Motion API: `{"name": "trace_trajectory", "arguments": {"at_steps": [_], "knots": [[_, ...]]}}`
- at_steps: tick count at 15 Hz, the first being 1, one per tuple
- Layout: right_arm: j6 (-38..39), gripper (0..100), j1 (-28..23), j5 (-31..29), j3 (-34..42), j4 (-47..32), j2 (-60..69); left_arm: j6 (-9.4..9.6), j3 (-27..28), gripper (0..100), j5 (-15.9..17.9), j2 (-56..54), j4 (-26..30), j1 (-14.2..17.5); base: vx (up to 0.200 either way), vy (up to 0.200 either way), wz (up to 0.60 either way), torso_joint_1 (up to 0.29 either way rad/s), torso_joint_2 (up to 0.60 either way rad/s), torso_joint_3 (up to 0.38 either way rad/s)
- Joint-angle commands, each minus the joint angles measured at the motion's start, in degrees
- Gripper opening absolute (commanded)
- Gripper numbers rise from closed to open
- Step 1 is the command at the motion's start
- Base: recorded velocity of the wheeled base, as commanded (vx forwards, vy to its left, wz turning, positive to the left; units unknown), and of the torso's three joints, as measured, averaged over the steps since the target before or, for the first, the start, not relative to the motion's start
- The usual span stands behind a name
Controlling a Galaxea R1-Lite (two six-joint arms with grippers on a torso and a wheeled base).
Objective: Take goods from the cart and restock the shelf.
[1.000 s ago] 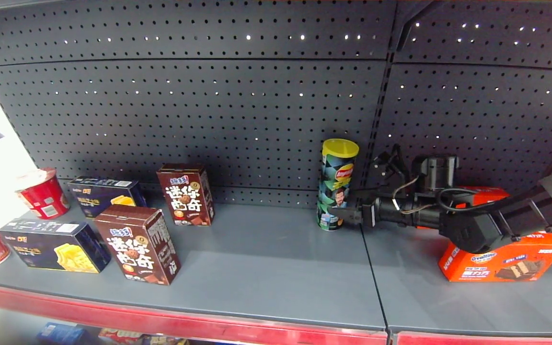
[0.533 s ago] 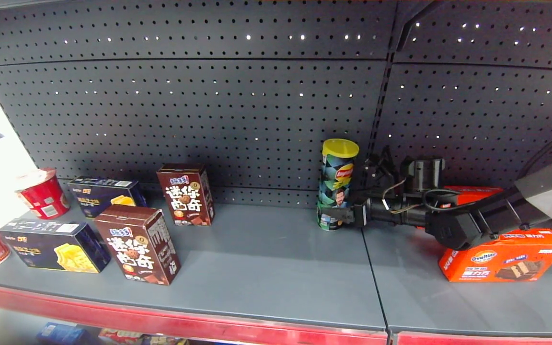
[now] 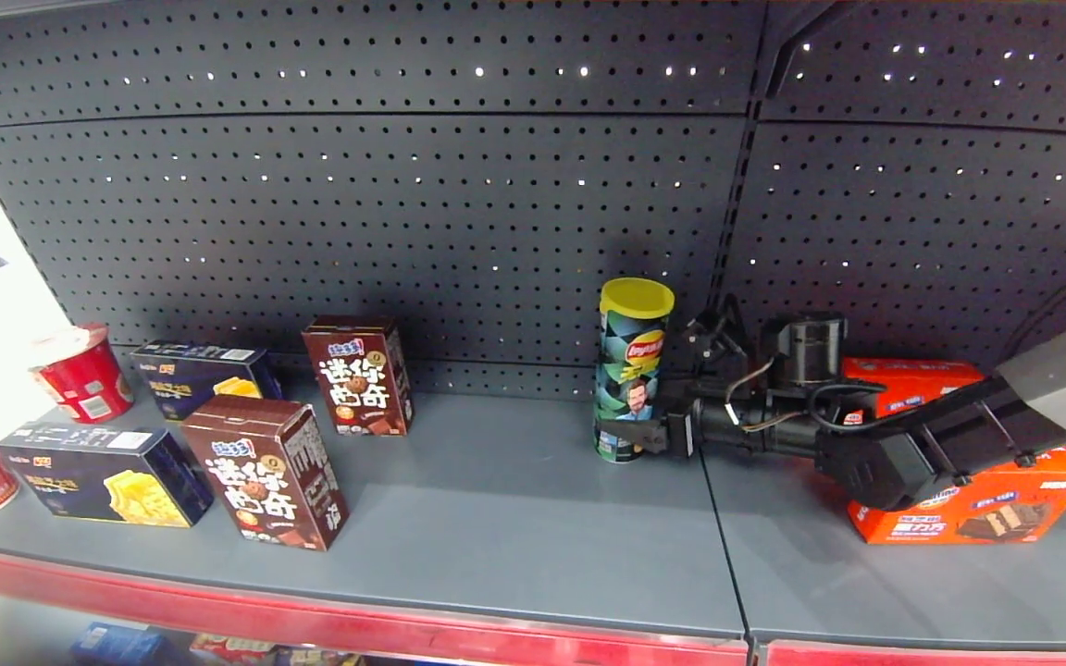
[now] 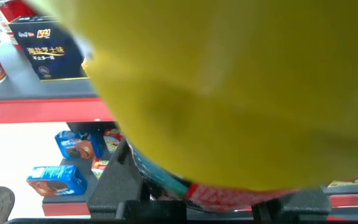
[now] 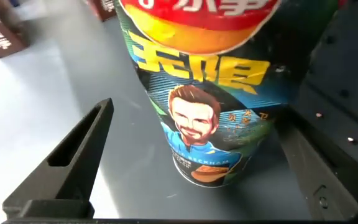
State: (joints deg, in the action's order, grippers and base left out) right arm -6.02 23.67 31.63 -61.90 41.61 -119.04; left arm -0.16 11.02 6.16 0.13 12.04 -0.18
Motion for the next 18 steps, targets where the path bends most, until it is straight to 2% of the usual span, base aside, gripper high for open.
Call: {"name": "trace_trajectory", "arguments": {"at_steps": [1,4,9,10,15,18], "knots": [[-0.04,100,0.94,-0.26,1.96,0.05,1.97,-0.02,-0.03,0,0.00,-0.13,0.00,0.01,0.000,0.000,0.00,0.000,0.00,0.000],[-0.13,100,0.41,-1.84,1.79,0.05,0.30,-0.02,-1.09,0,0.00,-0.13,-0.27,0.01,0.000,0.000,0.00,0.000,0.00,0.000],[0.84,100,0.23,-0.78,-6.65,0.93,-6.55,-0.02,-1.00,0,-0.18,-0.13,-0.18,0.01,0.000,0.000,0.00,0.000,0.00,0.000],[1.19,0,0.32,0.45,-6.74,1.28,-6.73,-0.02,-1.00,0,-0.27,-0.13,-0.09,0.01,0.000,0.000,0.00,0.000,0.00,0.000],[2.33,0,0.67,0.53,-3.05,2.95,-2.51,-0.02,-1.26,0,-0.36,-0.13,-0.09,0.01,0.000,0.000,0.00,0.000,0.00,0.000],[2.42,0,2.08,-3.86,5.92,2.60,6.45,-0.02,-1.79,0,-0.36,-0.13,-0.35,0.01,0.000,0.000,0.00,0.000,0.00,0.000]]}}
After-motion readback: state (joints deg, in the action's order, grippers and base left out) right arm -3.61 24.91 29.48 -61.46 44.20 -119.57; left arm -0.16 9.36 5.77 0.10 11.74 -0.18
